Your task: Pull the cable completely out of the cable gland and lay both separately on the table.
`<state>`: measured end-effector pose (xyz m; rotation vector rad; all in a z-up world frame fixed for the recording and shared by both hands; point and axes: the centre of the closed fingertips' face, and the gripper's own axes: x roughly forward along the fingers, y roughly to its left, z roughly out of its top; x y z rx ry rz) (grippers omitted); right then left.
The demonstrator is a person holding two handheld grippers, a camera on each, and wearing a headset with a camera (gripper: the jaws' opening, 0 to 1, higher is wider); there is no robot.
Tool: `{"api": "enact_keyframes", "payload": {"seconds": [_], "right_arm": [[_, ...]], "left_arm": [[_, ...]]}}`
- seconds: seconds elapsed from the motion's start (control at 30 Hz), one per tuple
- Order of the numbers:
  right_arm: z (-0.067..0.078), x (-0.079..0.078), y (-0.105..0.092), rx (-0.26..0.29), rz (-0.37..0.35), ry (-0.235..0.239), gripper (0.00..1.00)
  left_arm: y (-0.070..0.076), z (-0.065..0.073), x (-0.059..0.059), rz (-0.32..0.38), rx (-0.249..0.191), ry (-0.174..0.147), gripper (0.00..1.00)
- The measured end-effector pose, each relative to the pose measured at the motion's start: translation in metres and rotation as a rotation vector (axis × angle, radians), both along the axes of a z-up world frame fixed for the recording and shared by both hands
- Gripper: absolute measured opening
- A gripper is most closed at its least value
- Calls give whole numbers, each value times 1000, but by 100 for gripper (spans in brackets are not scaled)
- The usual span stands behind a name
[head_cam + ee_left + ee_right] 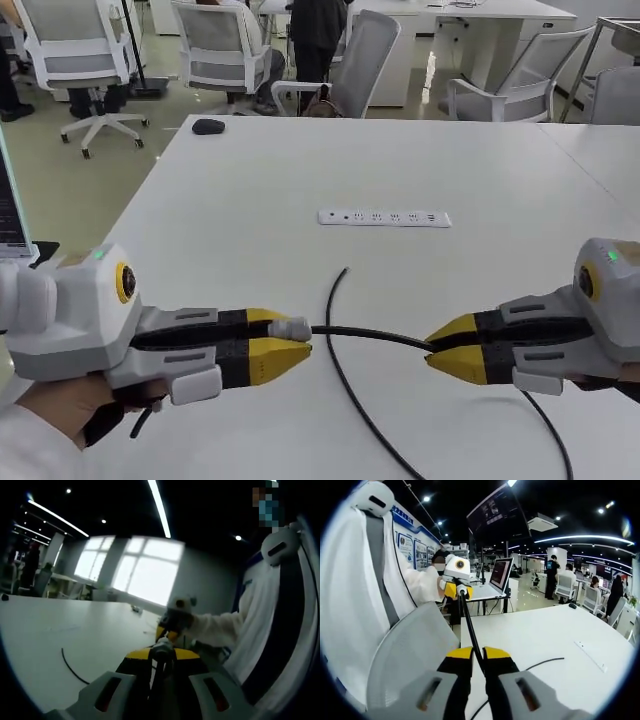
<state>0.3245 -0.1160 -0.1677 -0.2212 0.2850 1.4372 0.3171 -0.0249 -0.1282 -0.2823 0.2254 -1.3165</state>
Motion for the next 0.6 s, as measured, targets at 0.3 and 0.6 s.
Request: {"api": "enact_keyframes", "payload": {"seconds": [0.3,0.6], "right_arm": [[-2,0,1,2,-6,7,6],[13,1,9,38,-4,-19,16]], "left_arm": [[-1,2,0,0,-11,9,17],[-1,7,-1,1,-22,1,17]]}}
